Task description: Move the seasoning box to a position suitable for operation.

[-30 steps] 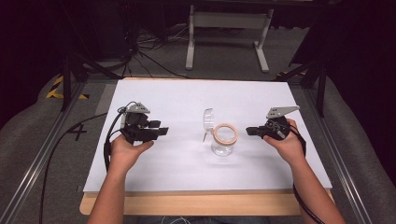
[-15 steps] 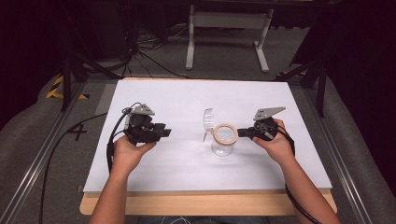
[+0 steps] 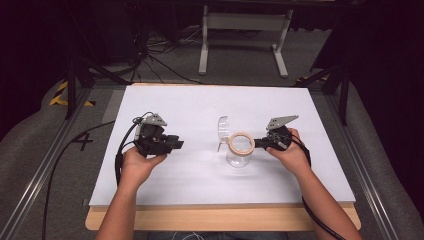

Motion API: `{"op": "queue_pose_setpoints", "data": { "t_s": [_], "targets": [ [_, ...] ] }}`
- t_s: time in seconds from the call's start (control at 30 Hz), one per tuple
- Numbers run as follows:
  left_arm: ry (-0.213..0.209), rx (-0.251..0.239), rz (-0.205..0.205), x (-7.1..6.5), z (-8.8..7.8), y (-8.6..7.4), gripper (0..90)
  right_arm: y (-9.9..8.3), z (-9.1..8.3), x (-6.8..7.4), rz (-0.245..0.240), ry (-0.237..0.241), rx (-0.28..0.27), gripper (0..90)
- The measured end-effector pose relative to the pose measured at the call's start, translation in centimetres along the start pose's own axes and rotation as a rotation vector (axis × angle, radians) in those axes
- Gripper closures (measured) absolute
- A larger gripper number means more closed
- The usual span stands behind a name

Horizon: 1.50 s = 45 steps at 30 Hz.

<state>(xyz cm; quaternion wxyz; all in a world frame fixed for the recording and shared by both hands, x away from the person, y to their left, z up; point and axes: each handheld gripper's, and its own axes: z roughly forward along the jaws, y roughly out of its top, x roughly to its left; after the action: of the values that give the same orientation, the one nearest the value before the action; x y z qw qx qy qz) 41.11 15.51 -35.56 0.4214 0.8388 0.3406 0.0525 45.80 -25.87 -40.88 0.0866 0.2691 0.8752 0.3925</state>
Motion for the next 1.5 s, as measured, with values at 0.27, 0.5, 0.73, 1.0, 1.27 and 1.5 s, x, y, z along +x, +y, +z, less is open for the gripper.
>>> {"op": "queue_pose_setpoints", "data": {
  "t_s": [0.27, 0.5, 0.73, 1.0, 1.27, 1.5],
  "targets": [
    [0.022, -0.002, -0.016, 0.0, 0.2, -0.1, 68.0, 0.1, 0.2, 0.2, -0.008, -0.001, 0.017, 89.7],
    [0.028, 0.004, -0.041, 0.2, 0.4, -0.1, 67.7, 0.1, 0.0, 0.4, -0.006, 0.013, 0.017, 89.8],
    [-0.001, 0.013, -0.011, 0.0, 0.7, 0.3, 66.7, -0.3, -0.2, 0.7, -0.011, 0.013, 0.03, 89.8],
    [-0.017, 0.011, 0.004, -0.1, 1.3, 1.0, 66.7, -0.7, -0.8, 1.9, -0.029, 0.026, 0.046, 89.8],
    [-0.056, 0.024, 0.017, 0.0, 2.4, 2.0, 68.3, -1.1, -1.4, 3.9, -0.069, 0.038, 0.071, 89.8],
    [-0.071, 0.032, 0.028, -0.2, 3.2, 2.7, 70.2, -1.2, -1.6, 5.7, -0.098, 0.063, 0.086, 89.8]
  ]
}}
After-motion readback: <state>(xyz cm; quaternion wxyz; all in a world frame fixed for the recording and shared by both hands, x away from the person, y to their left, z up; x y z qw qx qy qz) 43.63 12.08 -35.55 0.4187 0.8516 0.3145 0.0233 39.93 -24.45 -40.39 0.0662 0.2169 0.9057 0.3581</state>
